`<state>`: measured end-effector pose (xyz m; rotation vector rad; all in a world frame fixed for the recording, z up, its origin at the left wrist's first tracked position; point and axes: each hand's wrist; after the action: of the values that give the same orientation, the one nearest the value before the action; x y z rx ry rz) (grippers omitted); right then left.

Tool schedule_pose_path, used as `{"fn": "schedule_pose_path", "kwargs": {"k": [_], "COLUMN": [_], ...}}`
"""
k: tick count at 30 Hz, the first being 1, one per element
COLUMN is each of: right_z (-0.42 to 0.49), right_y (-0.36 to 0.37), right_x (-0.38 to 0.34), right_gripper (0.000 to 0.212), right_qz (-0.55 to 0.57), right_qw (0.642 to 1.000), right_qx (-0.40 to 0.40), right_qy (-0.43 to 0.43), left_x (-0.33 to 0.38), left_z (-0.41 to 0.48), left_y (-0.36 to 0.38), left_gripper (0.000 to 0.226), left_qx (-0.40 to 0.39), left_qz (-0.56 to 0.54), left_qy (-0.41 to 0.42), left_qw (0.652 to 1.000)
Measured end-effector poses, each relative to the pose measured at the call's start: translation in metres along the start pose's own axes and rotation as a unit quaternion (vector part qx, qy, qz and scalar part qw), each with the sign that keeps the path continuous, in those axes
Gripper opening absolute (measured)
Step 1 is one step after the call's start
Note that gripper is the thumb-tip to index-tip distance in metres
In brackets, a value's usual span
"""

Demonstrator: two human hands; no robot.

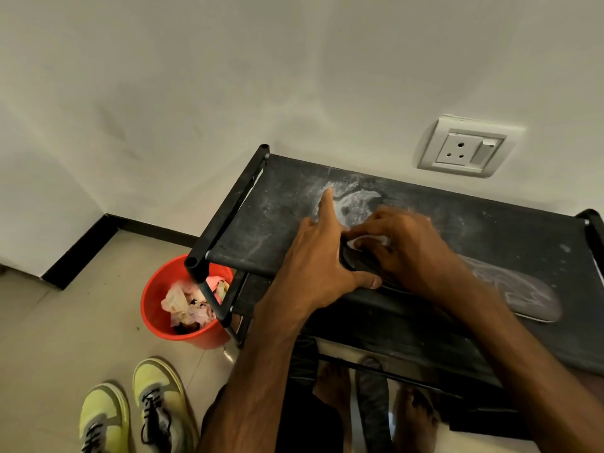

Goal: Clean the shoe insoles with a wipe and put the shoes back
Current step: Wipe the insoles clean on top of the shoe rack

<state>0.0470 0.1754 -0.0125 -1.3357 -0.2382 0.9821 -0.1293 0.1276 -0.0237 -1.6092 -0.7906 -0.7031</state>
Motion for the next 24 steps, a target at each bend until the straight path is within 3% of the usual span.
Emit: {"fn": "schedule_pose_path", "kwargs": {"k": [8,14,24], "right_z": [0.0,-0.015,-0.006], "right_y": [-0.007,-0.01,-0.018], "right_x": [-0.007,-0.008,-0.004], "right_gripper": [0.024,0.024,0.025], "right_qz": [-0.013,-0.01,-0.009], "right_qw": [0.999,1.0,0.999], "right_qx": [-0.025,0.004,-0.011], "right_qy": [-0.017,0.011,0.051], "left_x": [0.0,0.008,0.011], "left_z": [0.0,-0.002,-0.004], "left_y": [-0.001,0.005,0.009], "left_gripper": [0.145,0.124,0.124], "left_qx": [0.001,-0.003,0.009], "left_qz": [0.011,0.073,0.066], "left_qy": [0.004,0.033,0.035], "left_qw": [1.0,0.997,0.997]}}
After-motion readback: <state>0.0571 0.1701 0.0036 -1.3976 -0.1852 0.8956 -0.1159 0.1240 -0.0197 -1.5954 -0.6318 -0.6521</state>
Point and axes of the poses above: each hand's wrist, its own z-axis towards the middle knuckle, its own y-axis out of the palm, x = y × z, and after that the axes turned 8 degrees about -y, right-handed
